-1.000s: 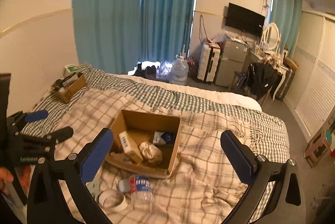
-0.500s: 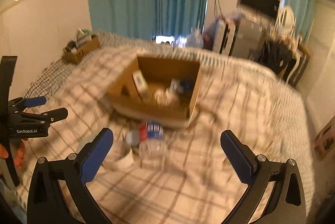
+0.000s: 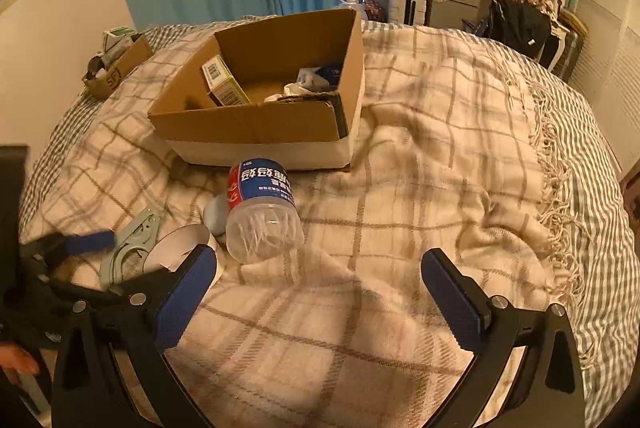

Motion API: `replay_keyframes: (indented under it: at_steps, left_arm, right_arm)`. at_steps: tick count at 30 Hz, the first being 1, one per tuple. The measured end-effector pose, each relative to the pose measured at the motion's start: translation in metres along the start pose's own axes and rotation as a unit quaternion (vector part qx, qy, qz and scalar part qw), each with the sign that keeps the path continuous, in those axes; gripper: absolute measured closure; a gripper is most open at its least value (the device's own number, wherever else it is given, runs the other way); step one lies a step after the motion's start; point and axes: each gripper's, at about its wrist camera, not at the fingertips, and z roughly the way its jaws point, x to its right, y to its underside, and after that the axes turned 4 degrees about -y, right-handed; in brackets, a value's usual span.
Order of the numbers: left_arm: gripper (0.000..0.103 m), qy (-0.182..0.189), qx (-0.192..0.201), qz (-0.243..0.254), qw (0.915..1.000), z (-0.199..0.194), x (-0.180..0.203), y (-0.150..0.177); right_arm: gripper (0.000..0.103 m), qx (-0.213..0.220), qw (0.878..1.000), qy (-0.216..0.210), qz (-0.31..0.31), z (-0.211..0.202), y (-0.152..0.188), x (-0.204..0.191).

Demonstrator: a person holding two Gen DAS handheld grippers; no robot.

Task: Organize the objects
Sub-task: 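Grasp the white tape roll with the left tool while the right tool grasps the clear plastic bottle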

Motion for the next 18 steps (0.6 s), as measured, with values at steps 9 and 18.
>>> replay_keyframes:
  at_steps: [9,18]
  left_arm:
    - [0.019,0.018,-0.031,-0.027,0.999,0.026,-0.007,-0.008]
    - [0.019,-0.032,0.046,-0.023,0.9982,-0.033,-0.027,-0.019]
  right_arm:
    - [0.001,-0.014,1.0,0.009,-0.009,0.007,-0.004,-0.006]
    - [0.001,-0.026,0.999,0.012,-0.034,0.018,-0.015,-0.019]
